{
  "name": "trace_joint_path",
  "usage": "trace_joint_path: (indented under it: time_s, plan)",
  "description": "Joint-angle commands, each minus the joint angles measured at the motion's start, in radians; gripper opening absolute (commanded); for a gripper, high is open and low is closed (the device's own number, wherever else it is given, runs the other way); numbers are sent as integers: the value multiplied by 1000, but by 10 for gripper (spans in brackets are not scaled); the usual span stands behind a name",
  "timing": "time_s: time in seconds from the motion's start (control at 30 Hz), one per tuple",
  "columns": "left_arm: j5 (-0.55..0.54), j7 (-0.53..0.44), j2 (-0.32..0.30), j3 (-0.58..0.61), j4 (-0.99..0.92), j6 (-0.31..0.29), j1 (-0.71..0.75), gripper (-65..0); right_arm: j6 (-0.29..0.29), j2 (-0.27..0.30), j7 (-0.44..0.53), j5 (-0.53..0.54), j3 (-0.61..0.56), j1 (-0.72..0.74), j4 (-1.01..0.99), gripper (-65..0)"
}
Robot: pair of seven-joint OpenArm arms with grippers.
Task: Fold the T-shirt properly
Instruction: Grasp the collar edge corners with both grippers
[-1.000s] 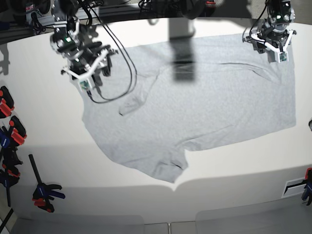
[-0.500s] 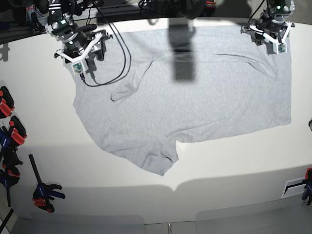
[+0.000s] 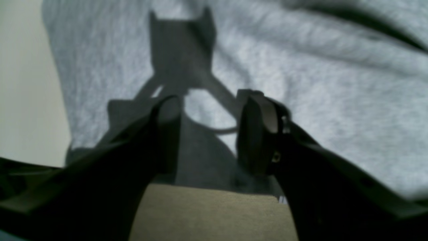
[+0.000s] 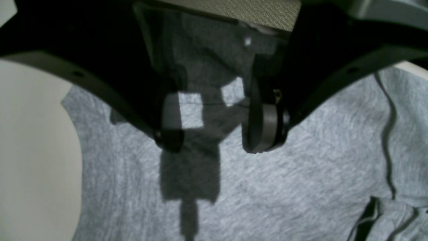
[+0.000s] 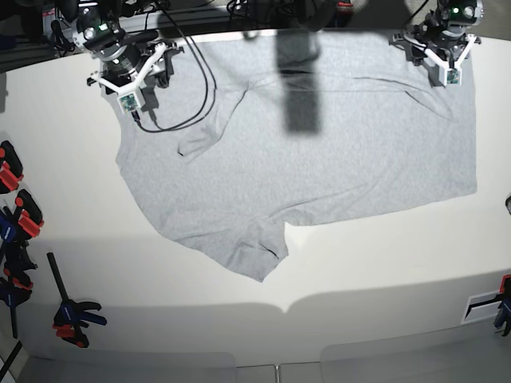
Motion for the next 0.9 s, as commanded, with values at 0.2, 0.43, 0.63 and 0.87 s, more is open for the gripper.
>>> trace_joint_path:
  time_s: [0.2, 0.43, 0.63, 0.87]
  plan:
    - [71, -50, -12, -6, 28, 2, 12, -360, -5, 9, -60, -27, 17, -14, 5, -338]
    - [81, -61, -12, -6, 33, 3, 6, -360, -5, 9, -51, -27, 17, -14, 72, -338]
    - [119, -61, -15, -6, 34, 3, -34, -360, -5, 9, -8, -27, 17, -7, 159, -338]
    - [142, -63, -18, -6, 34, 3, -143, -359, -5, 8, -4, -27, 16, 71, 203, -338]
